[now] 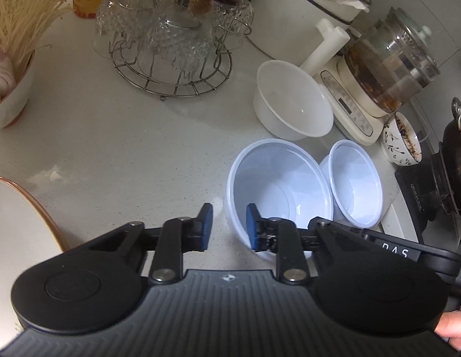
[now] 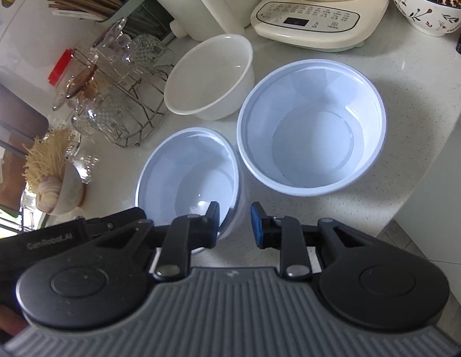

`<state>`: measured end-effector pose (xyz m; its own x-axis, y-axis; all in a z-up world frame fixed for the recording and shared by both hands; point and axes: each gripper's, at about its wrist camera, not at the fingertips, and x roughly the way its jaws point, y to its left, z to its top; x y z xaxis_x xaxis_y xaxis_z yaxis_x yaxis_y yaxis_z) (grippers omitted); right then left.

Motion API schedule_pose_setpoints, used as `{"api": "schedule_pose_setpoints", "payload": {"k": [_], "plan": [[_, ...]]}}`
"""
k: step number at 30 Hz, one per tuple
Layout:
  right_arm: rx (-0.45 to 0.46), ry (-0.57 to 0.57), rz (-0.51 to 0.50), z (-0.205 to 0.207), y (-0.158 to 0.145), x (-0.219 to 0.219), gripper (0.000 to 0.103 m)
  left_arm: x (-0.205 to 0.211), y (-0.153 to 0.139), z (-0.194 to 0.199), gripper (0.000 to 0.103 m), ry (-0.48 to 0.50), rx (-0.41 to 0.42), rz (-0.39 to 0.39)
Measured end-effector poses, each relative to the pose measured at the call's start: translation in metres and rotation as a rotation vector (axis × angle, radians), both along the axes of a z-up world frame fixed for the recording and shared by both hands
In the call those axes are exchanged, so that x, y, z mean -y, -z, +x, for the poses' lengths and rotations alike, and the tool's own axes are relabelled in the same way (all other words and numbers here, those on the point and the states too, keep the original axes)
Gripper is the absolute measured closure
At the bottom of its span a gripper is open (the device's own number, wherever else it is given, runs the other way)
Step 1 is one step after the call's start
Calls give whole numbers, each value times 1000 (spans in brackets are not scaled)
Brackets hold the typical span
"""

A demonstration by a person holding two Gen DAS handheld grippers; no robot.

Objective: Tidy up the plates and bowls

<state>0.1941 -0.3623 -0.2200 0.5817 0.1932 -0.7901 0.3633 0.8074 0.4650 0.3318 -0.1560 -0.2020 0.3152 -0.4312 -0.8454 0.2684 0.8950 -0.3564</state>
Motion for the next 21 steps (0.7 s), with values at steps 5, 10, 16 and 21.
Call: {"api": "schedule_pose_setpoints", "payload": {"k": [5,10,16,21], "plan": [[3,-28,-9,3,-1,0,89,6,1,-3,92,3,7,4],[11,-53,-8,5,-4,0,89,5,-3,-6,92,-9,15,5],[51,-108,-12,9,-19,-7,89,-8,-19,-12,92,-58,41,5],[92,-176,-24,20,-31,-21,90,-26,-30,-17,92,-119,65,7]]}}
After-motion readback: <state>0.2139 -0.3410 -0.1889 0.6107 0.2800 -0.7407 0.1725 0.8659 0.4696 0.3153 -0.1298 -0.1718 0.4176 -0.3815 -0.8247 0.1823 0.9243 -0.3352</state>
